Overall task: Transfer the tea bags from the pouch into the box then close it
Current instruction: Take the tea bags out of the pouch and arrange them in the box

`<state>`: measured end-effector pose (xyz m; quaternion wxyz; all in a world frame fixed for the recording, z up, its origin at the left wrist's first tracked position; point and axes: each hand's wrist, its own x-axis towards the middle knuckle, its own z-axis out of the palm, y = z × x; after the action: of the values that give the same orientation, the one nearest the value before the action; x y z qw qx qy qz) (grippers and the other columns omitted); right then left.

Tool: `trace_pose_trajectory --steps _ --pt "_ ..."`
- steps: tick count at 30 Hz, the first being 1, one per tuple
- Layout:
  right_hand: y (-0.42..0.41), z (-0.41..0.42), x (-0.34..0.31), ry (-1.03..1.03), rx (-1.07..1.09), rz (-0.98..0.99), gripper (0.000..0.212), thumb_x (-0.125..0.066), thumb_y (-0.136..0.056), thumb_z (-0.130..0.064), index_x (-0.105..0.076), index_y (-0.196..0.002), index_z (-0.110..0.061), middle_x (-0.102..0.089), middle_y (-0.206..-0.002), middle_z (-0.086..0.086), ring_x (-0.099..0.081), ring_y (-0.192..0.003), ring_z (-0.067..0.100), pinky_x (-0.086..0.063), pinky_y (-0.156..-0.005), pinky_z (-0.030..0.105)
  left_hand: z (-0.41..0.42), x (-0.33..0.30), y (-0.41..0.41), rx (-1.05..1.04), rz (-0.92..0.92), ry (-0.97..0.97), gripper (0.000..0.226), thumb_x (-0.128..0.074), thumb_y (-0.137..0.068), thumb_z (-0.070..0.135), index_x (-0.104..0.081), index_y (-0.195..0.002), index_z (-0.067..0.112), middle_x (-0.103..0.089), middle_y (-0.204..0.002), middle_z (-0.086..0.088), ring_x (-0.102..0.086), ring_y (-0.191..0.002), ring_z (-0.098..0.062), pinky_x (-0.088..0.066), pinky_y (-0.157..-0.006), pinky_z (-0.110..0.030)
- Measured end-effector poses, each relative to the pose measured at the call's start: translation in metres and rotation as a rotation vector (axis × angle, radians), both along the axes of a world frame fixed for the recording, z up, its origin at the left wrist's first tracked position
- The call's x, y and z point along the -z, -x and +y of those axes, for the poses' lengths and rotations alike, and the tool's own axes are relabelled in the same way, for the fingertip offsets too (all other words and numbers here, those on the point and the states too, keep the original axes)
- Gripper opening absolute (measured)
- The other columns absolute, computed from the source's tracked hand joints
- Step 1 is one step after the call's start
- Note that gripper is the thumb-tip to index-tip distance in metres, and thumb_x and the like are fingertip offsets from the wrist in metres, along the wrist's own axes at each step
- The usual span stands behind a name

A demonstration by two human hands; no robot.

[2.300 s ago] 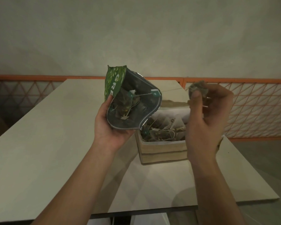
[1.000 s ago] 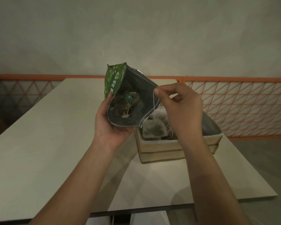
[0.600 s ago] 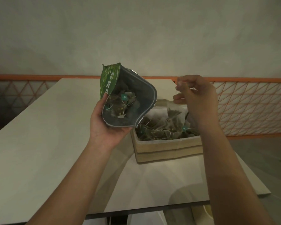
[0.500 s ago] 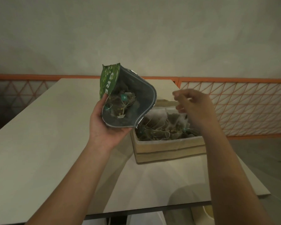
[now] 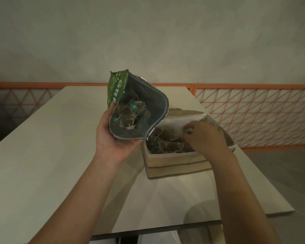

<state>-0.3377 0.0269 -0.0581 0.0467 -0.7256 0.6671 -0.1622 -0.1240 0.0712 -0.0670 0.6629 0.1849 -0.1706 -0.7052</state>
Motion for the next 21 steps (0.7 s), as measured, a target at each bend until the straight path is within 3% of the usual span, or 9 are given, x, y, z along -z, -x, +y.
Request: trace_pose_trajectory --steps 3,6,8,11,14,17,19,21 --pt "-0.016 0.017 -0.012 0.308 -0.160 -0.386 0.025 -0.063 -0.090 -0.027 -0.060 -0.115 -0.026 -0.056 -0.118 -0.003 -0.051 -0.114 0.020 -0.044 -0.100 0.045 0.000 -0.001 0.000 -0.019 -0.022 -0.017 0.050 -0.049 -0.096 0.052 -0.079 -0.108 0.014 -0.063 -0.135 -0.017 -0.058 -0.125 -0.034 -0.050 -0.101 -0.044" --pt "-0.041 0.037 -0.028 0.550 -0.352 -0.656 0.015 -0.066 -0.088 -0.014 -0.062 -0.098 -0.023 -0.056 -0.094 -0.011 -0.052 -0.086 0.002 -0.047 -0.076 0.016 0.002 -0.005 0.003 -0.043 -0.055 -0.028 0.052 -0.048 -0.096 0.052 -0.079 -0.108 0.013 -0.066 -0.131 -0.018 -0.065 -0.117 -0.034 -0.053 -0.098 -0.043" --pt "-0.059 0.044 -0.035 0.583 -0.465 -0.603 0.010 -0.068 -0.087 -0.014 -0.068 -0.097 -0.019 -0.060 -0.087 -0.009 -0.052 -0.078 0.000 -0.043 -0.071 0.011 0.004 -0.007 0.005 -0.074 -0.078 -0.022 0.053 -0.047 -0.097 0.051 -0.082 -0.098 0.012 -0.073 -0.117 -0.016 -0.074 -0.098 -0.031 -0.059 -0.086 -0.040" --pt "-0.083 0.037 -0.040 0.511 -0.547 -0.415 0.016 -0.065 -0.090 -0.016 -0.074 -0.103 -0.017 -0.068 -0.096 -0.001 -0.061 -0.087 0.012 -0.052 -0.078 0.025 0.006 -0.008 0.004 -0.101 -0.102 -0.006 0.054 -0.045 -0.097 0.049 -0.083 -0.084 0.014 -0.077 -0.100 -0.010 -0.076 -0.083 -0.025 -0.058 -0.081 -0.036" --pt "-0.105 0.021 -0.043 0.345 -0.509 -0.120 0.030 -0.058 -0.090 -0.009 -0.070 -0.117 -0.016 -0.064 -0.114 0.006 -0.060 -0.104 0.021 -0.051 -0.086 0.032 0.005 -0.006 0.002 -0.114 -0.095 -0.009 0.049 -0.047 -0.096 0.047 -0.083 -0.086 0.015 -0.077 -0.104 -0.010 -0.076 -0.085 -0.026 -0.059 -0.078 -0.038" --pt "-0.120 0.006 -0.047 0.210 -0.456 -0.014 0.034 -0.057 -0.090 -0.007 -0.065 -0.122 -0.012 -0.059 -0.122 0.011 -0.058 -0.109 0.028 -0.052 -0.088 0.038 0.006 -0.005 0.001 -0.106 -0.095 -0.027 0.043 -0.052 -0.092 0.046 -0.083 -0.095 0.016 -0.074 -0.114 -0.012 -0.075 -0.091 -0.028 -0.056 -0.087 -0.040" --pt "-0.127 -0.001 -0.046 0.192 -0.442 0.038 0.029 -0.055 -0.093 -0.015 -0.065 -0.120 -0.014 -0.061 -0.121 0.010 -0.057 -0.111 0.029 -0.048 -0.090 0.038 0.006 -0.005 -0.001 -0.097 -0.090 -0.035 0.044 -0.052 -0.093 0.046 -0.082 -0.098 0.015 -0.074 -0.114 -0.012 -0.075 -0.092 -0.029 -0.055 -0.090 -0.041" --pt "-0.133 -0.006 -0.042 0.166 -0.422 0.089 0.027 -0.054 -0.095 -0.026 -0.064 -0.118 -0.015 -0.063 -0.119 0.008 -0.055 -0.111 0.028 -0.043 -0.094 0.037 0.007 -0.006 -0.003 -0.080 -0.079 -0.041 0.043 -0.054 -0.093 0.047 -0.079 -0.107 0.015 -0.073 -0.115 -0.013 -0.075 -0.092 -0.030 -0.059 -0.083 -0.040"
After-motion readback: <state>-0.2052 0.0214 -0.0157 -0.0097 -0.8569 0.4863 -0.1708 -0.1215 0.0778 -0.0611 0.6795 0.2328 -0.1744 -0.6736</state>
